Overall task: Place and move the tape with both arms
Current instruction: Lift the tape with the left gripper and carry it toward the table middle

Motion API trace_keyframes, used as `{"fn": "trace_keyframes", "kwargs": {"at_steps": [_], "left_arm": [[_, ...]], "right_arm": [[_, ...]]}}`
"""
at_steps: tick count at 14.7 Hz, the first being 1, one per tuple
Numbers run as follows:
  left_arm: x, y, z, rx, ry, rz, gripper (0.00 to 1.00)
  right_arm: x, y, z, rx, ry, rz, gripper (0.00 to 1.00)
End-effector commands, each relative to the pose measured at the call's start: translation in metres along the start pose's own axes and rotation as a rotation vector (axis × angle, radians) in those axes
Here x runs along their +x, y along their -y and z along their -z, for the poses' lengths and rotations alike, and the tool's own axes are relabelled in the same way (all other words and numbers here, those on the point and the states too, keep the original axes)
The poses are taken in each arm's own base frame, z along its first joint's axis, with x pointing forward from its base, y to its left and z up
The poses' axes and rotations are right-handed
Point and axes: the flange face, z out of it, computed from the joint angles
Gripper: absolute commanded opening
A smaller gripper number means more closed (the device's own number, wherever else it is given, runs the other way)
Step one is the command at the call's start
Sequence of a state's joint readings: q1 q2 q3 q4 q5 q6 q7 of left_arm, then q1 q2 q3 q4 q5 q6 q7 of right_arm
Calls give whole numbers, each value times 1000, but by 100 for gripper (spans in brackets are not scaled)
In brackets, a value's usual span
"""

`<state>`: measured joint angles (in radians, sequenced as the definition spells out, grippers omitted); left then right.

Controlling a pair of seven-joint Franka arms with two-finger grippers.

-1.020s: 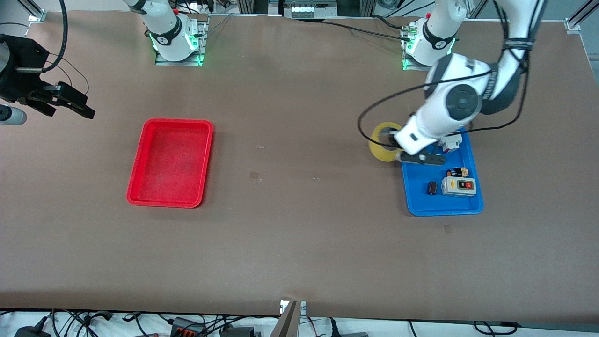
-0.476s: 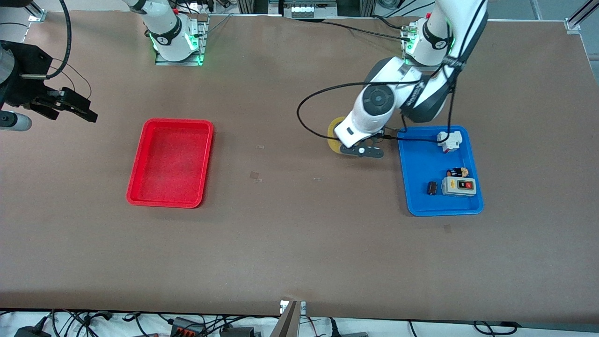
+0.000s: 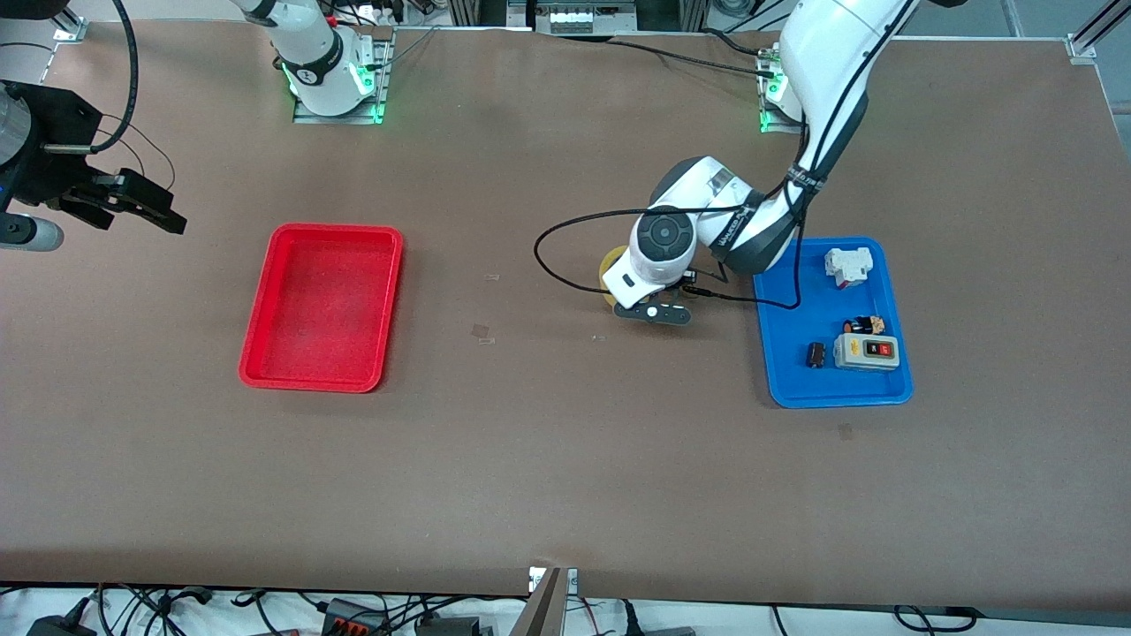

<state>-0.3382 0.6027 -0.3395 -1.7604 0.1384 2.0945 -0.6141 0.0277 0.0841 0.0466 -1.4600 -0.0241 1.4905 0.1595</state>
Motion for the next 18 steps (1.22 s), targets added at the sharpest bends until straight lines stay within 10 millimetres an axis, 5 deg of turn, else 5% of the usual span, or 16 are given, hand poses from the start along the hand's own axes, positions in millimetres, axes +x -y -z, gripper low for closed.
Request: {"fn": "trace_keyframes", "kwargs": {"at_steps": [1, 6, 8, 11, 13, 16, 18], "left_arm": [[12, -9, 1, 26, -26, 21, 22], [12, -31, -9, 23, -71, 52, 25], [12, -31, -11, 25, -70, 53, 60], [12, -30, -10, 24, -70, 69, 98], [18, -16, 6, 20, -82, 104, 100], [29, 35, 67, 7, -115, 176, 100], [30, 53, 87, 13, -122, 205, 100]], "right_arm": [[-1, 3, 4, 9, -11, -3, 99], [2, 2, -1, 3, -6, -2, 99], [2, 2, -1, 1, -6, -2, 99], [3, 2, -2, 1, -3, -1, 99], [2, 6, -1, 1, -5, -4, 99], [-2, 30, 0, 1, -12, 36, 99], [-3, 53, -6, 6, -3, 72, 99]]}}
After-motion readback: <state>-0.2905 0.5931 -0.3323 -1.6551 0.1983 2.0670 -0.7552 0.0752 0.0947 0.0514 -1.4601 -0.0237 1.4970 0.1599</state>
